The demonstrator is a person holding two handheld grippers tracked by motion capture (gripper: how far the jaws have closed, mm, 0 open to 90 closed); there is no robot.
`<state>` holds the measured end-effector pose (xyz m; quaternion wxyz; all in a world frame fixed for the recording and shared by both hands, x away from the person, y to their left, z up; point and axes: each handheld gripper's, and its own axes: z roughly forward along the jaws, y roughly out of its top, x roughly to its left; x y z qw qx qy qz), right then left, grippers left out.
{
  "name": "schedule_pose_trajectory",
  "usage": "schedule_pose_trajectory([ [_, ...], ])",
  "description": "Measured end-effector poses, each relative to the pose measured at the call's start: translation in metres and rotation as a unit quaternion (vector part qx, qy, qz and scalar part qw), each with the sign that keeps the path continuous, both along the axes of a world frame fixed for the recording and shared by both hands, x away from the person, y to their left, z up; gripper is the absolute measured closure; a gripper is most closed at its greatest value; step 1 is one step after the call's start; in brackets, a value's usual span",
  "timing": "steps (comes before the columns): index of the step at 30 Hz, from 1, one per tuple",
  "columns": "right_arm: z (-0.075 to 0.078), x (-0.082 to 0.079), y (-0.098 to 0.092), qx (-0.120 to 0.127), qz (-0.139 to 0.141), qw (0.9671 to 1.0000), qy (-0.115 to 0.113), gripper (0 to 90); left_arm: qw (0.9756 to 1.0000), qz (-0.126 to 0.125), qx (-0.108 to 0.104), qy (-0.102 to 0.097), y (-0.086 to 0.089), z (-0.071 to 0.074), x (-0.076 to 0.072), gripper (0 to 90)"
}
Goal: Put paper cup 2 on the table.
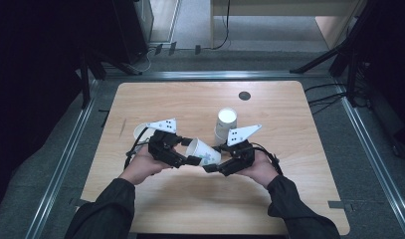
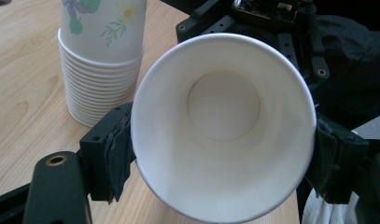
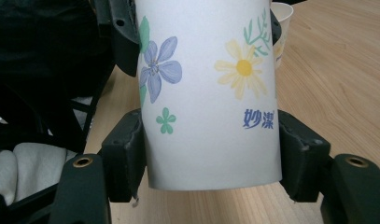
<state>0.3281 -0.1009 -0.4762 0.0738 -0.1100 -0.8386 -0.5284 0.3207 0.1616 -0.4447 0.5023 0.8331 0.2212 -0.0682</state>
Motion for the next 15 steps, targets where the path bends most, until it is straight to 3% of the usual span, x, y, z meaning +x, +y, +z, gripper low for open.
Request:
schedule_pose_trajectory([
  [15, 0.0023, -0.0006, 0.0008, 0.003, -0.001, 1.0000, 0.003, 32.4, 1.0000, 0.000, -0.003, -0.008, 0.0027, 0.0031, -0.0014, 22.0],
])
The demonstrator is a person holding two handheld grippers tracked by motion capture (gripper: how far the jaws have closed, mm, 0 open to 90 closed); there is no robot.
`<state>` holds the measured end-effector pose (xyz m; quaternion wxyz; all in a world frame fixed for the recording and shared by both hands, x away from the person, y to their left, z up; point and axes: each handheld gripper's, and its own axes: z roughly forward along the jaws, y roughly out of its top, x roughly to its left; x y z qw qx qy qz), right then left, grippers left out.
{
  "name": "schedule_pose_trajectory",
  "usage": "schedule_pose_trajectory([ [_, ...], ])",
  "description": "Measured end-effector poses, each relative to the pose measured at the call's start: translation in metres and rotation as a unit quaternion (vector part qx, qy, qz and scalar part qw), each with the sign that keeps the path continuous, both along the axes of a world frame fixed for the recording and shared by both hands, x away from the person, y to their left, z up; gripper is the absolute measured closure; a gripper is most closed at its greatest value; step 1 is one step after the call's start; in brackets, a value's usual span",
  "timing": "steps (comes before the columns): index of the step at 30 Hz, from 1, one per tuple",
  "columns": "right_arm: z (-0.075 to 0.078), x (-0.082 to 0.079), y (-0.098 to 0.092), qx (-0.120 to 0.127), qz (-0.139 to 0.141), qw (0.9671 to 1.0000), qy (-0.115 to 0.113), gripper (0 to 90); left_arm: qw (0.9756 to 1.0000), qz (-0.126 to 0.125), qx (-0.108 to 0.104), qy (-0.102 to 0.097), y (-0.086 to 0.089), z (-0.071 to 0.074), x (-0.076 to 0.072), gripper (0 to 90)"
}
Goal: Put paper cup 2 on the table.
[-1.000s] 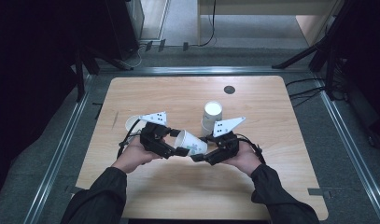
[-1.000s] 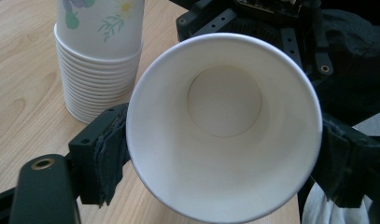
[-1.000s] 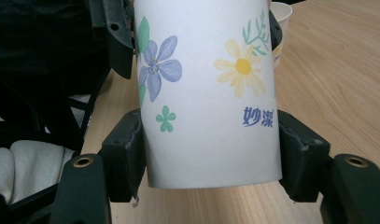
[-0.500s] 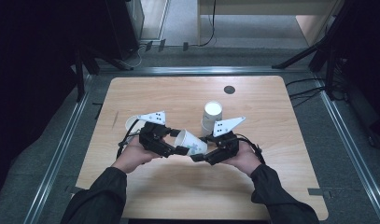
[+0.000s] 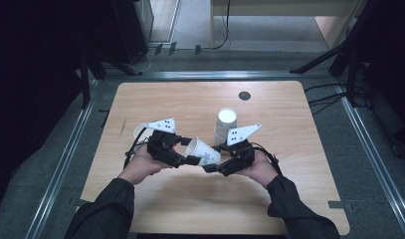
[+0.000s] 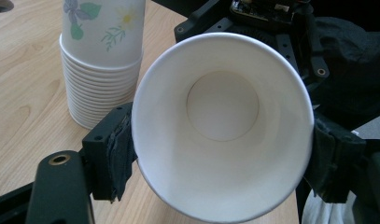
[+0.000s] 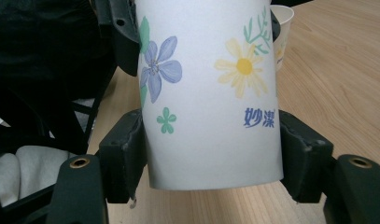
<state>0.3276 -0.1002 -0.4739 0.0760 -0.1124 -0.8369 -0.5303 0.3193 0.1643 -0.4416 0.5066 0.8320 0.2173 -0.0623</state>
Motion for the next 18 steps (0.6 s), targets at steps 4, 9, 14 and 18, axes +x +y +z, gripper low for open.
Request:
schedule_pose_trajectory([
  [4, 0.000, 0.001, -0.001, -0.003, -0.002, 1.0000, 0.005, 30.7, 1.0000, 0.002, -0.007, -0.001, 0.004, 0.002, 0.000, 22.1],
  [9, 0.000, 0.002, -0.003, -0.008, -0.006, 1.0000, -0.002, 30.1, 0.9999, 0.008, -0.008, -0.001, 0.009, 0.004, 0.000, 22.1],
  [14, 0.000, 0.002, -0.007, -0.019, -0.011, 0.9998, -0.002, 29.6, 0.9997, 0.017, -0.017, -0.001, 0.020, 0.008, -0.002, 22.1],
  [18, -0.001, 0.003, -0.010, -0.023, -0.016, 0.9996, -0.002, 29.6, 0.9995, 0.027, -0.014, -0.006, 0.030, 0.012, -0.004, 22.1],
])
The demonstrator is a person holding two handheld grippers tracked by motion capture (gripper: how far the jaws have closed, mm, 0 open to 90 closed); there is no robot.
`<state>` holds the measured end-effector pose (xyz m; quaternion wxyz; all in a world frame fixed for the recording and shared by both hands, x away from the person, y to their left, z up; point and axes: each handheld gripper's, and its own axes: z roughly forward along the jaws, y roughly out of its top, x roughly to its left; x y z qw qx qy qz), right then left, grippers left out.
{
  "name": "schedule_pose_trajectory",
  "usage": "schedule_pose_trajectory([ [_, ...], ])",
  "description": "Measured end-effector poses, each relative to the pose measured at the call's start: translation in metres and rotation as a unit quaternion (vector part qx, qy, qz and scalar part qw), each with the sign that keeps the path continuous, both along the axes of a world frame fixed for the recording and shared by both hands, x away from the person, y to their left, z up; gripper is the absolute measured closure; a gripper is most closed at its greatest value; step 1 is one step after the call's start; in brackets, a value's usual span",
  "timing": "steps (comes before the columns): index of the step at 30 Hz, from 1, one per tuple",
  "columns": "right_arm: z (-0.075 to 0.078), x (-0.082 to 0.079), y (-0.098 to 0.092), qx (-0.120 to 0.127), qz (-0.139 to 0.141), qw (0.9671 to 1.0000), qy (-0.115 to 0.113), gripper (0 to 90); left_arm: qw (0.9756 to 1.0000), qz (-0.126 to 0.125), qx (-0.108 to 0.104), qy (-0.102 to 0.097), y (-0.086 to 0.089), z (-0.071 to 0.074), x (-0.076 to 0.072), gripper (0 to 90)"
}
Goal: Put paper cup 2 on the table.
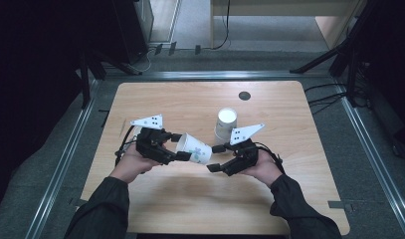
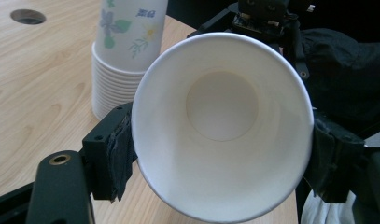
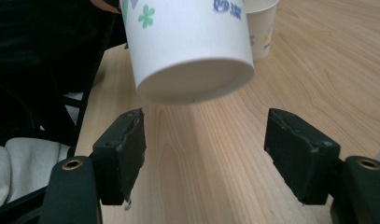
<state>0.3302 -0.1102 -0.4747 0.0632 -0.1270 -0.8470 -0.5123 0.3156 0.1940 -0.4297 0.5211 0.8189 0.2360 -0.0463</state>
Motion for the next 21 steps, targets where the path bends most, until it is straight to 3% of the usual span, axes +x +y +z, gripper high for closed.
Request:
schedule_pose_trajectory([
  [5, 0.002, 0.001, -0.005, -0.007, -0.013, 0.9999, -0.003, 29.6, 0.9998, 0.017, 0.012, 0.004, 0.011, 0.000, 0.000, 22.2],
  [8, 0.004, 0.001, -0.010, -0.011, -0.022, 0.9997, -0.007, 29.6, 0.9990, 0.023, 0.037, 0.003, 0.018, 0.000, -0.002, 22.2],
  [11, 0.007, 0.000, -0.017, -0.014, -0.028, 0.9995, -0.010, 29.6, 0.9972, 0.032, 0.067, 0.002, 0.027, 0.000, -0.004, 22.2],
  [17, 0.009, 0.001, -0.033, -0.013, -0.052, 0.9984, -0.017, 29.6, 0.9938, 0.047, 0.100, 0.010, 0.045, 0.000, -0.008, 22.2],
  [21, 0.007, 0.001, -0.040, -0.022, -0.061, 0.9976, -0.023, 29.6, 0.9897, 0.055, 0.131, 0.013, 0.057, 0.002, -0.009, 22.2],
])
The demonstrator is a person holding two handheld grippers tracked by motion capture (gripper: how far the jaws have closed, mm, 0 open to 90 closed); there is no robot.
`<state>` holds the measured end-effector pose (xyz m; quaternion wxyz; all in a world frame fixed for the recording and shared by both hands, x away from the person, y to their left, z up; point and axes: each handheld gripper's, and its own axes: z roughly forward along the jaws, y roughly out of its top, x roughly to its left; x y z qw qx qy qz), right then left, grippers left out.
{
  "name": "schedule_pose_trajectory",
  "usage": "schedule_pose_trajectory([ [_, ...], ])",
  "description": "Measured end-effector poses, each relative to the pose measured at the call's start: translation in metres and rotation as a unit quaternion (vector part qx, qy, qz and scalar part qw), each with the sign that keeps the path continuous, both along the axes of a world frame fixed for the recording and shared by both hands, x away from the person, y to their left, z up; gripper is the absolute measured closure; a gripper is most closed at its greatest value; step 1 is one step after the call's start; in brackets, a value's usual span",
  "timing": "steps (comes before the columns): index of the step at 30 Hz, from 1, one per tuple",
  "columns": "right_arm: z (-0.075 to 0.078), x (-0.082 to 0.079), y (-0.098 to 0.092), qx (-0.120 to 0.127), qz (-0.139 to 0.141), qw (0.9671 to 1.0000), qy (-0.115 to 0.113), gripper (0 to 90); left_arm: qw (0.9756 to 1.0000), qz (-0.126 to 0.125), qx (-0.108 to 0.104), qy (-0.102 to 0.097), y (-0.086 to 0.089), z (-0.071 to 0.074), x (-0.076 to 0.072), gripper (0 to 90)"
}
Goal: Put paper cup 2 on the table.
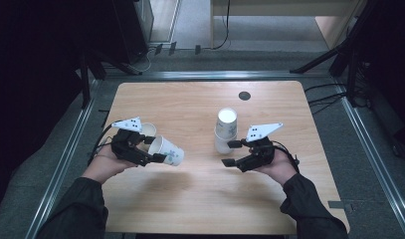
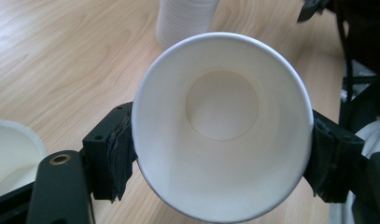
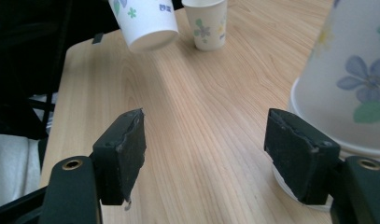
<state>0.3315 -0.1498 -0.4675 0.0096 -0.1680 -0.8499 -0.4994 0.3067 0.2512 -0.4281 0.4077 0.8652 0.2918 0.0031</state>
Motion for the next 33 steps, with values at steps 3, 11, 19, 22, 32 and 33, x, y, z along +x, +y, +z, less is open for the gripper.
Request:
schedule_pose_trajectory([
  [3, -0.001, 0.001, -0.001, -0.005, -0.008, 1.0000, 0.000, 29.8, 0.9999, 0.007, 0.014, 0.004, 0.008, 0.001, -0.001, 22.3],
  [11, -0.005, 0.002, 0.002, -0.017, -0.013, 0.9998, 0.001, 30.0, 0.9976, 0.015, 0.067, 0.010, 0.023, 0.003, 0.000, 22.3],
  [19, -0.005, 0.003, 0.002, -0.019, -0.018, 0.9997, 0.002, 30.3, 0.9903, 0.020, 0.137, 0.012, 0.034, 0.006, 0.001, 22.4],
  [22, -0.006, 0.003, 0.002, -0.020, -0.019, 0.9996, 0.003, 30.4, 0.9853, 0.023, 0.168, 0.015, 0.036, 0.005, 0.002, 22.4],
  [32, -0.006, 0.004, 0.000, -0.021, -0.023, 0.9995, 0.002, 30.6, 0.9715, 0.016, 0.235, 0.019, 0.035, -0.012, 0.005, 22.3],
  [33, -0.006, 0.004, 0.000, -0.020, -0.024, 0.9995, 0.001, 30.6, 0.9704, 0.014, 0.240, 0.021, 0.035, -0.013, 0.006, 22.3],
])
